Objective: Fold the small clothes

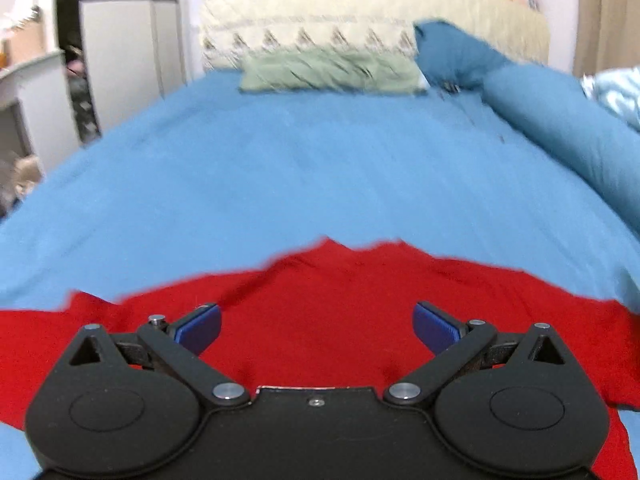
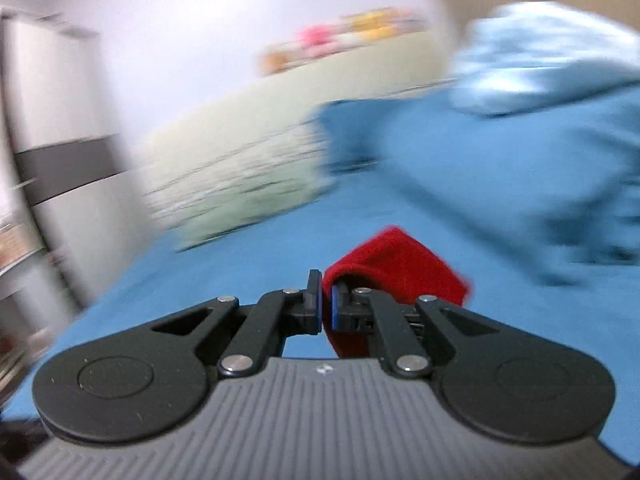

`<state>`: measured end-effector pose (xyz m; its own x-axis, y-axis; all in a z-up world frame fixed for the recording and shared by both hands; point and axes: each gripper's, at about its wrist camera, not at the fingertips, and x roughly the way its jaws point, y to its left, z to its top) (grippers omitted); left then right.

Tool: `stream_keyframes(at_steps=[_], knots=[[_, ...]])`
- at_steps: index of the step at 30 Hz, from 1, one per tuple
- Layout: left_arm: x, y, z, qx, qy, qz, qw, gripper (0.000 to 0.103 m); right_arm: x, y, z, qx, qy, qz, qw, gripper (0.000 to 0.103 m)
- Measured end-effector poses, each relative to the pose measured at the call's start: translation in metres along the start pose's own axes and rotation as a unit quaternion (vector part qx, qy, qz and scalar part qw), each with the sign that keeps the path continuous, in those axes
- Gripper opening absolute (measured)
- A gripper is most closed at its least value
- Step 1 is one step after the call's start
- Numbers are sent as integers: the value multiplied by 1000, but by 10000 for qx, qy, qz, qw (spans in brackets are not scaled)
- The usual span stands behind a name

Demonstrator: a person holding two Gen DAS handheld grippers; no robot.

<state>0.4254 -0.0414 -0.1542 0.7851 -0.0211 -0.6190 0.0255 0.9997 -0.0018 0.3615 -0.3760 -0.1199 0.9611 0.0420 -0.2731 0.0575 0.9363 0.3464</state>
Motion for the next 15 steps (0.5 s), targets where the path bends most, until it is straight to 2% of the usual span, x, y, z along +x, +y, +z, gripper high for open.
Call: stream_keyframes(at_steps=[3,5,9,11,12,13,15], knots=[[-22,32,-1,-248,-91,-17,9996,103,31,69,-42,-462,500,927,9934,19],[-30,49,-6,-407,-111,-10,9991,103,48,107,-89,-954,961,1210,9834,19],[-22,63,-16,-446,91,77,9989,103,69,134,-181,-1481,1908,1327,9613,19],[-17,63,-22,-388,210,5,9990,103,67,134,-206,-1696,2030,1250,9563,20],[-14,59,-22,-335,250,-16,9991,103,62,132,-208,-1739,1978,1270,9563,21],[-11,54,-23,-259,274,-51,9993,103,58,132,-205,-1764,1957,1292,9560,24],[-8,42,-23,-72,300,-132,9994,103,48,135,-199,-1925,1962,1302,9526,48]])
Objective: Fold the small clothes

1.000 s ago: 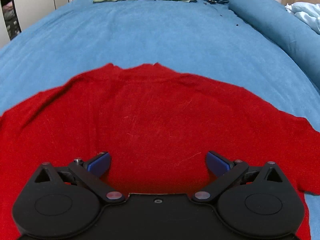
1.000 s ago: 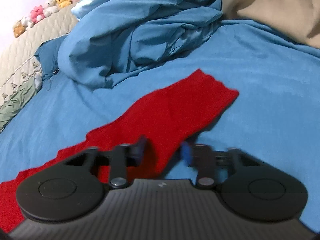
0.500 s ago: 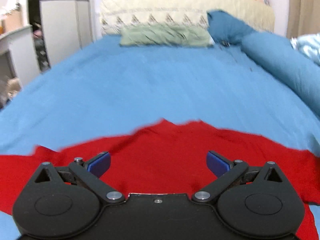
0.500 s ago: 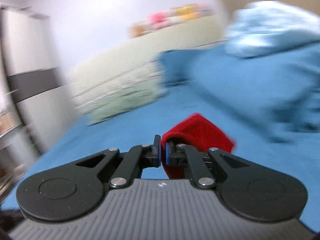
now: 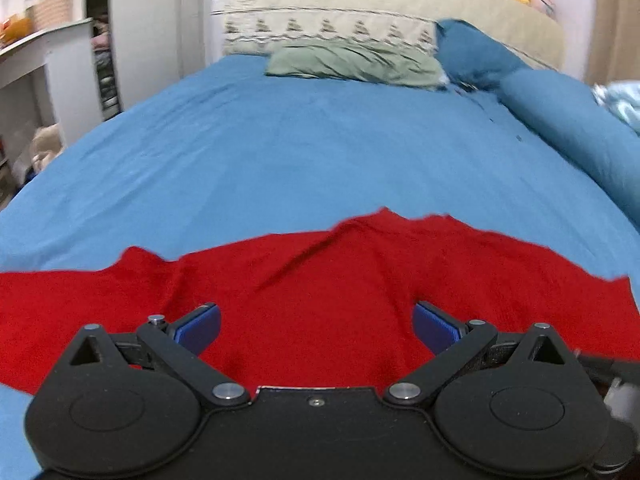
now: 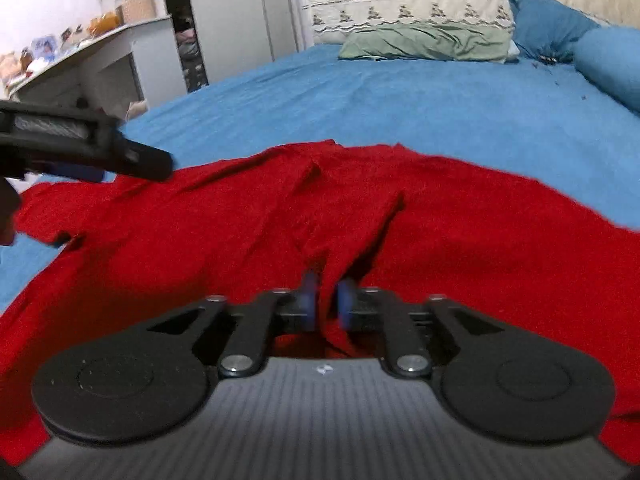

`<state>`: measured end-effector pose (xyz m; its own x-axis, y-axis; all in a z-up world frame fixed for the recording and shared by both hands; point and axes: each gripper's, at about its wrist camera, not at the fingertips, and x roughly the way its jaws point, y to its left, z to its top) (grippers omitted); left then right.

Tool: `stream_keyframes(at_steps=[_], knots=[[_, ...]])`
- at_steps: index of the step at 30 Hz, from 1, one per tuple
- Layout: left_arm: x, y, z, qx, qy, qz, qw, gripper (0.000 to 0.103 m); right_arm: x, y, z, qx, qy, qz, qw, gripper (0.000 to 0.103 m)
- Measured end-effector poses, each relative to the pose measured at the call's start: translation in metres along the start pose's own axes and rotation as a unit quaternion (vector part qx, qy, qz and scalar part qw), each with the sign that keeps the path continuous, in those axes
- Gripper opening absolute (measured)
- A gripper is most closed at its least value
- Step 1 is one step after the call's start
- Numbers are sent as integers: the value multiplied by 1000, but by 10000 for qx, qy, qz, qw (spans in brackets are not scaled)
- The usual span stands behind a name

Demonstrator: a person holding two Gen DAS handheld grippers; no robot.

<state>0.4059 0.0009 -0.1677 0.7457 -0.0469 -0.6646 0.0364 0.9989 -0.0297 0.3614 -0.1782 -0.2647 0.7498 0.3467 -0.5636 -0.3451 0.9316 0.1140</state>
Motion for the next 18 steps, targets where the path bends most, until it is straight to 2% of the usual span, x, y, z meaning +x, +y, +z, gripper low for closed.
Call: stream_keyframes(at_steps=[1,2,3,6,8,9,11,12,13,18], knots=[[2,-9,0,103,9,-72,9999,103,-9,0,-1,-79,-65,-30,9999,69],[6,-15,2,188,24,-183,9997,103,-17,1,-2,-152,-161,-82,9997,85],[7,-24,3,282,53,-339,9990,103,-28,-1,-4,-206,-215,-178,9994,90],[16,-58,4,618,179,-778,9949,103,-45,-18,-1,-129,-212,-447,9987,91],[25,-82,3,860,212,-869,9923,100,-62,-29,-9,90,-187,-651,9977,91],[30,-92,2,946,232,-873,9914,96,-70,-34,-14,212,-192,-705,9971,91],[46,-103,-1,995,394,-865,9905,77,-83,-43,-20,437,-182,-824,9955,91],[53,-103,-3,932,476,-838,9910,71,-90,-47,-23,502,-179,-888,9946,91],[60,-101,-4,830,556,-800,9918,61,-95,-50,-27,553,-194,-959,9937,91],[57,-57,-16,148,561,-757,9954,59,-116,-60,-35,743,-229,-1259,9890,91]])
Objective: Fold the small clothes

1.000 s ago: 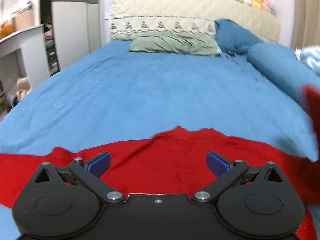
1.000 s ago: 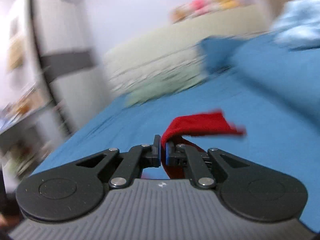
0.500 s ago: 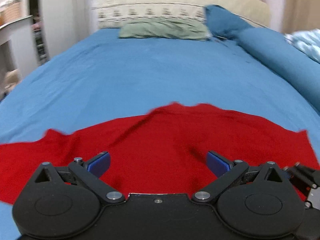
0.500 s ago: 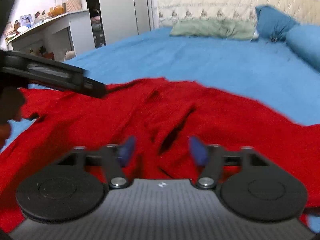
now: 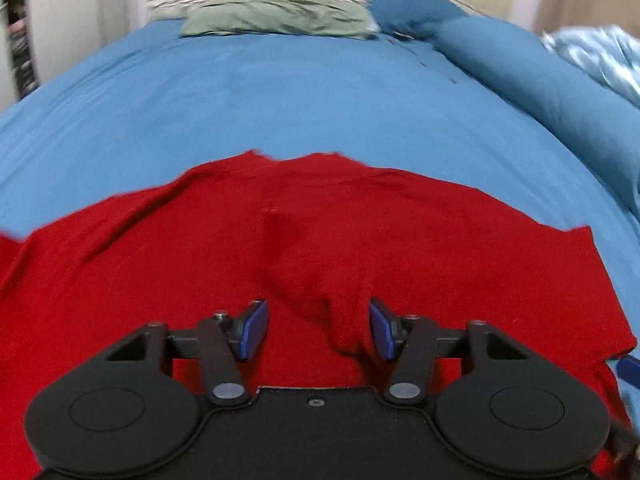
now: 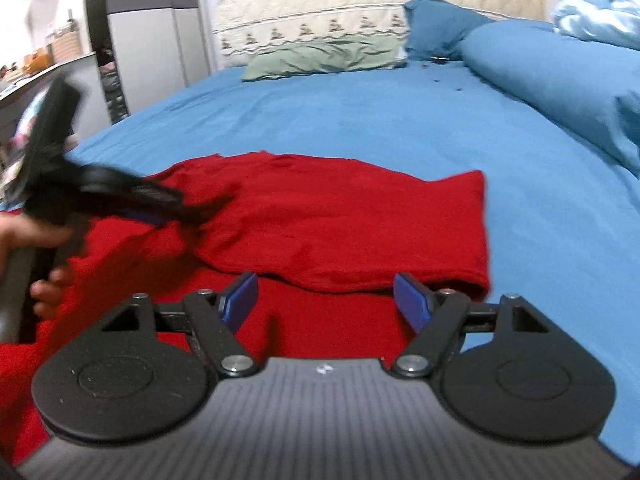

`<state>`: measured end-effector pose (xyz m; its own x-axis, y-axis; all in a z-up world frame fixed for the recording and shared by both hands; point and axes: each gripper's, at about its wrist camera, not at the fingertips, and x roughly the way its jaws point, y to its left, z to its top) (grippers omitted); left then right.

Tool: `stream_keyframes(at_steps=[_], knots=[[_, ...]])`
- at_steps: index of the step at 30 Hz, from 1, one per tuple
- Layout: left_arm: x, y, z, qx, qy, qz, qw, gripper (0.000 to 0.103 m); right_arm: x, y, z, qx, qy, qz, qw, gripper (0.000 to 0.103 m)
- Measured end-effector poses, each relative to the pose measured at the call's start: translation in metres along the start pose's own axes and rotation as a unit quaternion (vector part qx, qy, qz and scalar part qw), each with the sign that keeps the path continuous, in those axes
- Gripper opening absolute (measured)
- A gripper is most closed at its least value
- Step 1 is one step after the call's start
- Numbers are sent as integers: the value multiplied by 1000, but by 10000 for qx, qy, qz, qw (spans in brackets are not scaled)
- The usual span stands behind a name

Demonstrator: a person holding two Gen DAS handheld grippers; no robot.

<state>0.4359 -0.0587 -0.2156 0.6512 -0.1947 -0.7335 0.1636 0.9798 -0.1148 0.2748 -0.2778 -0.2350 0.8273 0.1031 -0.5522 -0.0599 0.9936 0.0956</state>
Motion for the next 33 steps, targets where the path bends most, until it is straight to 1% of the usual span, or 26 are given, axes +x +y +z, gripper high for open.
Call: stream_keyframes(at_steps=[3,6,9,10,12,14,15,16,19,21,24,26,27,28,31,33], knots=[[-13,24,-14,-349,-78,10,9994,59,-4,-7,-5,98,35,-284,9995,91],[-17,32,-22,-587,-164,-146,9980,59,1,-13,-9,235,134,-517,9983,92],[-15,32,-22,-677,-247,-263,9971,59,5,-22,-8,376,263,-707,9964,94],[-16,32,-23,-734,-272,-305,9965,59,6,-25,-9,372,292,-789,9958,97],[-15,34,-22,-846,-340,-372,9951,48,9,-27,-10,316,345,-955,9943,100],[-14,33,-20,-914,-360,-429,9942,15,16,-28,-10,225,434,-1067,9931,101],[-14,32,-19,-951,-368,-457,9937,14,22,-28,-9,200,461,-1093,9927,101],[-16,31,-17,-973,-422,-458,9933,11,24,-28,-9,191,467,-1106,9926,102],[-32,34,-4,-989,-796,-453,9909,9,33,-29,-4,149,510,-1122,9923,102],[-50,42,6,-1012,-1151,-316,9877,9,39,-28,1,71,544,-1167,9917,102],[-82,68,15,-1163,-1718,-18,9782,9,49,-25,10,-75,601,-1226,9906,102],[-95,87,15,-1261,-1960,195,9723,9,54,-21,14,-216,636,-1247,9899,102],[-99,98,12,-1340,-2013,257,9700,9,57,-19,16,-289,658,-1257,9895,102],[-98,109,9,-1422,-1984,268,9694,9,60,-17,16,-353,689,-1277,9888,102],[-85,131,-10,-1656,-1688,242,9713,9,65,-18,20,-375,733,-1289,9882,102],[-76,139,-26,-1731,-1552,194,9724,9,64,-22,21,-308,756,-1304,9881,102]])
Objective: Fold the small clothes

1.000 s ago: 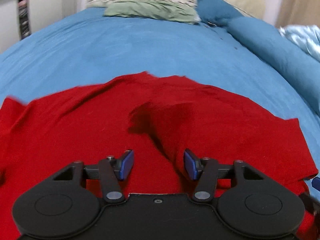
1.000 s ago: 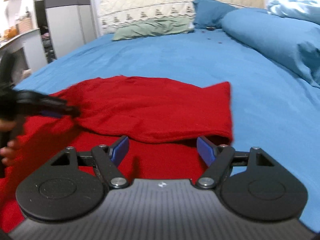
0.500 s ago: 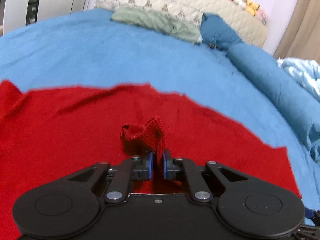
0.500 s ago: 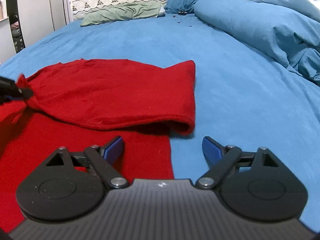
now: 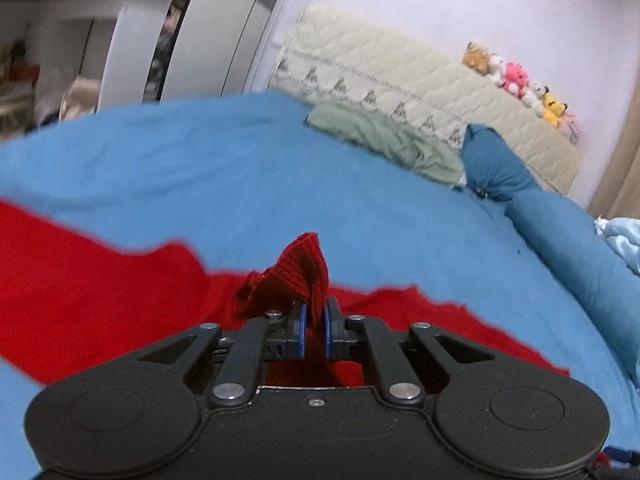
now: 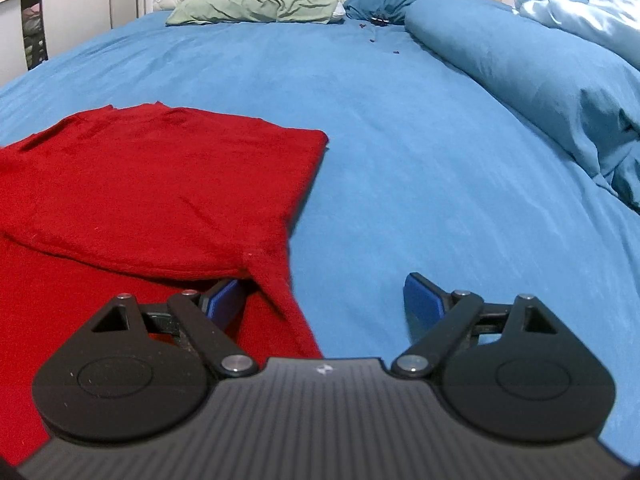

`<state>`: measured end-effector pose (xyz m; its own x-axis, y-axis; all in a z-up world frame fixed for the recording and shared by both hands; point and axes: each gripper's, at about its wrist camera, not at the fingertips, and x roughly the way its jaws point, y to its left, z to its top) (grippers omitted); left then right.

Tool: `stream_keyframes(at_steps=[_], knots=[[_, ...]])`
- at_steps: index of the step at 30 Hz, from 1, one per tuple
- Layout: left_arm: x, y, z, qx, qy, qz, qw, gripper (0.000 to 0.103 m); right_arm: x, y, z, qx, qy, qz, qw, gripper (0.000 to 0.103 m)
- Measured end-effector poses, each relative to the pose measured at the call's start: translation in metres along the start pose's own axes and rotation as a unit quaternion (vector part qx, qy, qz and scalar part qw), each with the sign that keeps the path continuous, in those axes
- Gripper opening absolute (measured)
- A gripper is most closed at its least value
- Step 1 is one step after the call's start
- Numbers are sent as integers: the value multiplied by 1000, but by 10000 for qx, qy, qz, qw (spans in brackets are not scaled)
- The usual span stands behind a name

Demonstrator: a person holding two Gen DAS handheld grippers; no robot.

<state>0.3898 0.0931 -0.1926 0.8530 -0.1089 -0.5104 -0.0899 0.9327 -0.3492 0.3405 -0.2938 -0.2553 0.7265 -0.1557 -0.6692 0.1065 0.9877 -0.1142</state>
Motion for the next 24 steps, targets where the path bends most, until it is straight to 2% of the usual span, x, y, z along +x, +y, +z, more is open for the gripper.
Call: stream_keyframes(at_steps=[6,8,11,13,15,16,17,20,24], knots=[[-10,21,-18,-213,278,-95,9993,10,-2,-24,-2,299,55,-46,9995,102],[-20,28,-20,-165,351,34,9992,10,-2,-33,-4,511,107,46,9986,102],[-31,41,-27,-106,694,222,9973,10,-5,-42,-7,726,147,137,9972,102],[-39,52,-31,-173,796,101,9966,14,-9,-45,-8,777,162,104,9968,102],[-46,53,-28,-217,746,-26,9970,28,-14,-43,-8,685,121,97,9975,102],[-48,50,-24,-193,684,-75,9974,38,-17,-40,-7,602,90,91,9981,102],[-46,47,-21,-164,641,-95,9978,41,-20,-36,-6,513,42,84,9986,102],[-33,35,-9,-152,575,-160,9981,41,-31,-28,-2,373,-153,182,9990,102],[-1,29,-3,-342,740,108,9966,40,-42,-22,4,515,-440,553,9962,102]])
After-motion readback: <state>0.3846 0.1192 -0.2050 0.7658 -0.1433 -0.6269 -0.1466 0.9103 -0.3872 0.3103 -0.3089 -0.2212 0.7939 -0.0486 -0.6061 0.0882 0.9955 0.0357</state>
